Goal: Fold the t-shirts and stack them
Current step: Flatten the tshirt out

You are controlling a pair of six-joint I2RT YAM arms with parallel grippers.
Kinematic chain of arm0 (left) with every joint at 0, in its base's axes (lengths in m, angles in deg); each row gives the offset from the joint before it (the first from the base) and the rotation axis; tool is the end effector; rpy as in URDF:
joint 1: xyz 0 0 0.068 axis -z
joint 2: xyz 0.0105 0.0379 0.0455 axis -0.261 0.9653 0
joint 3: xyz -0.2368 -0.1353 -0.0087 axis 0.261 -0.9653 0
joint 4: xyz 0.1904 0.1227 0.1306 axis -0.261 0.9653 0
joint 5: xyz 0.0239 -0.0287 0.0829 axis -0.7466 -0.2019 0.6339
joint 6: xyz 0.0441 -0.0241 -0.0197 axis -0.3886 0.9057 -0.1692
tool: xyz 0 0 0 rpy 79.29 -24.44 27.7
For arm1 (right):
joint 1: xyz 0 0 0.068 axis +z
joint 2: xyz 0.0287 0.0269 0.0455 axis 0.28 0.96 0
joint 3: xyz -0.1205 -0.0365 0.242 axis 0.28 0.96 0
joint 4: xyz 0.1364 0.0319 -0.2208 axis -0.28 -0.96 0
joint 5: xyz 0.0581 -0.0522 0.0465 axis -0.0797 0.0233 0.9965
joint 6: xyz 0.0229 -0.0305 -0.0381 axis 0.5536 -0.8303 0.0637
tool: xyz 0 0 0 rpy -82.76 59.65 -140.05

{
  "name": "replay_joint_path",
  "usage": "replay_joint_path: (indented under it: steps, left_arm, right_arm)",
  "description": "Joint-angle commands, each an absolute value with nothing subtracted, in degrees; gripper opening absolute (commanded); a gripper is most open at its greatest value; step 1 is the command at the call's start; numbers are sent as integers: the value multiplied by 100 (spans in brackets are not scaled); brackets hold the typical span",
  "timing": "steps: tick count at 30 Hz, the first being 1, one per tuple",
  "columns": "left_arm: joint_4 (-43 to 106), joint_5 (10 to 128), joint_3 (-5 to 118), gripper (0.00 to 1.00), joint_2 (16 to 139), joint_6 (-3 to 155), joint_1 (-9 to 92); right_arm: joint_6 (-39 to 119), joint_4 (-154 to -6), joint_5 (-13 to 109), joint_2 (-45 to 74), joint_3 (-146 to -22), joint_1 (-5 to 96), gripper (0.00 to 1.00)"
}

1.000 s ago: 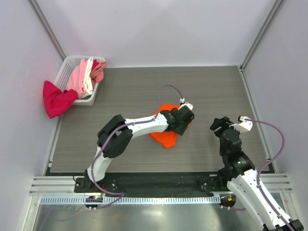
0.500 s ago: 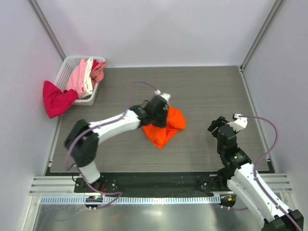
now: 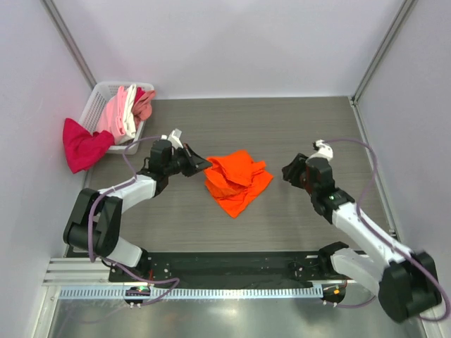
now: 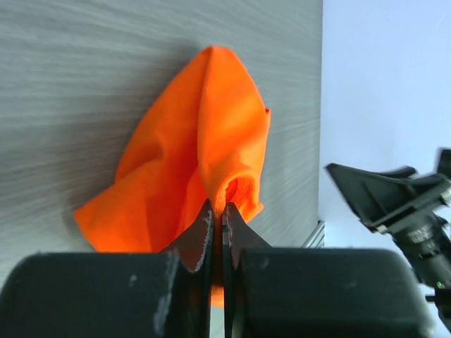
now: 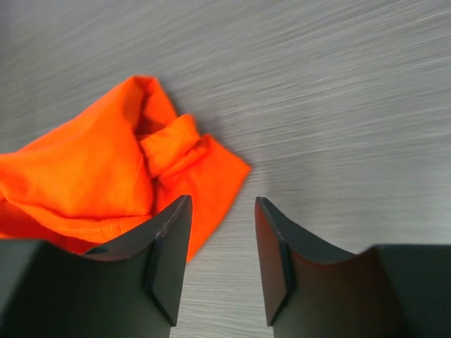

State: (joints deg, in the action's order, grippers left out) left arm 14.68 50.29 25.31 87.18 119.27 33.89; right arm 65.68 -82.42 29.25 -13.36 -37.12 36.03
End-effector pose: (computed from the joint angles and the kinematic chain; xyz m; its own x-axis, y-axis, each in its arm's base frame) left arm 0.2886 -0.1153 0.2017 -0.7888 -0.4969 -0.3619 0.0560 0.5282 -0.8473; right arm 0.1965 0.0636 0.2284 -0.4576 0.3960 -0.7961 0.0814 0.9102 0.4060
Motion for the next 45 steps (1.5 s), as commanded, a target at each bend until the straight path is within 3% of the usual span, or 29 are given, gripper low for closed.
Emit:
replay_joint_path:
  steps: [1,7,10,13,19,27,32,37,45]
  left_arm:
    - [459,4668,2534,0,8757,12147,3201]
    - [801,5089,2481,0,8538,11751,3192]
    - [960,5292,2411,0,8389,11592,3200]
    - [978,5310,2393,0,8379,11540,3200]
    - [987,5222,2455,0,8529,11566,3200]
    - [1065,5284,2490,0,8441,11461,3200]
    - [1424,5459,2664,0,8309,11399,3200]
    - [2575,5731,3498,0,7906,11417,3200]
    - [5634,6593,6381,0,7159,10820,3077]
  right_arm:
    - [6977,-7775,4311,-242,-4342,3603,47]
    - [7302,-7775,4522,1218,-4950,3612,44]
    - [7312,-7529,4619,1552,-5081,3612,48]
    - [7311,-7493,4584,1694,-5318,3612,58]
    - [7329,-7494,4689,2449,-5951,3612,59]
    - [7540,-7590,4777,3250,-6584,3638,47]
    - [7488,-7669,4743,2988,-6611,3630,1]
    - [7312,-8520,4785,2416,-7190,3149,1]
    - [6908,-10548,5042,896,-9077,2119,1]
